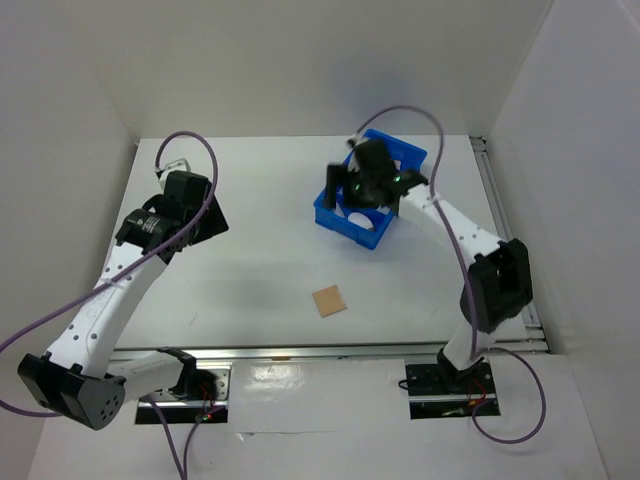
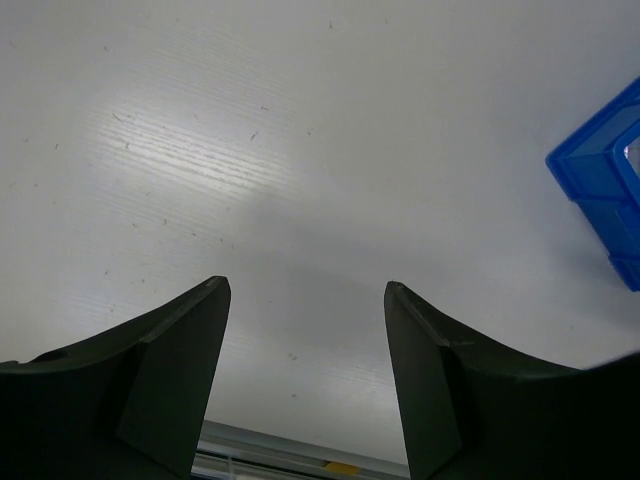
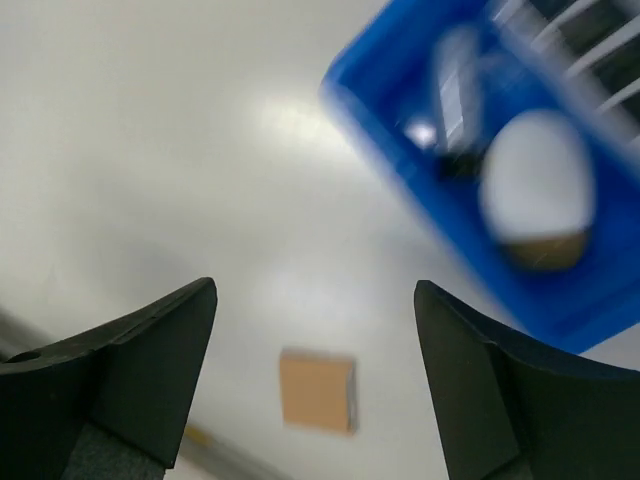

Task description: Organize the makeup

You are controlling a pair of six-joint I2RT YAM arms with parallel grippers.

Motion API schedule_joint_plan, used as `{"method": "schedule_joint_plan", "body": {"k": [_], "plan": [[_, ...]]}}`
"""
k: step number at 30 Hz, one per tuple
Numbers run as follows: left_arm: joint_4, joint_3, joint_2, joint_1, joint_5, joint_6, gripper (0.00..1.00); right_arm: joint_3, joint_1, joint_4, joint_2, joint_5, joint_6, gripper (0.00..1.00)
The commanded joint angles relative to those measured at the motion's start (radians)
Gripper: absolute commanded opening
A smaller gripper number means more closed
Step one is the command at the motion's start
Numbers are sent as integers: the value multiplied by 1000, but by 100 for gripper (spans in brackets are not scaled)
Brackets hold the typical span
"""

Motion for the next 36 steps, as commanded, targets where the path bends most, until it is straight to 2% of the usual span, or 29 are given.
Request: {"method": "schedule_joint_plan", "body": {"k": [1,2,5,9,13,23,29,36], "plan": [[10,-5,-31,5,19,14,76,-188,154,-137,-176,13,-119,87],[10,-5,-42,5,20,14,76,-274,199,-137,-248,33,-104,89],[10,-23,-51,5,45,5,76,-396,377,-137,-335,88,-24,97],[10,-23,-51,5,64,5,75,-456,498,-163,-302,158,32,100],[-1,-33,-83,5,55,5,75,-456,561,-164,-186,198,56,100],[-19,-33,-103,5,36,5,75,-465,583,-167,-57,277,102,100],[-19,-33,-103,5,36,5,75,-532,583,-63,-35,219,102,100],[-28,-33,-103,5,27,5,75,-533,583,-12,29,206,102,100]]}}
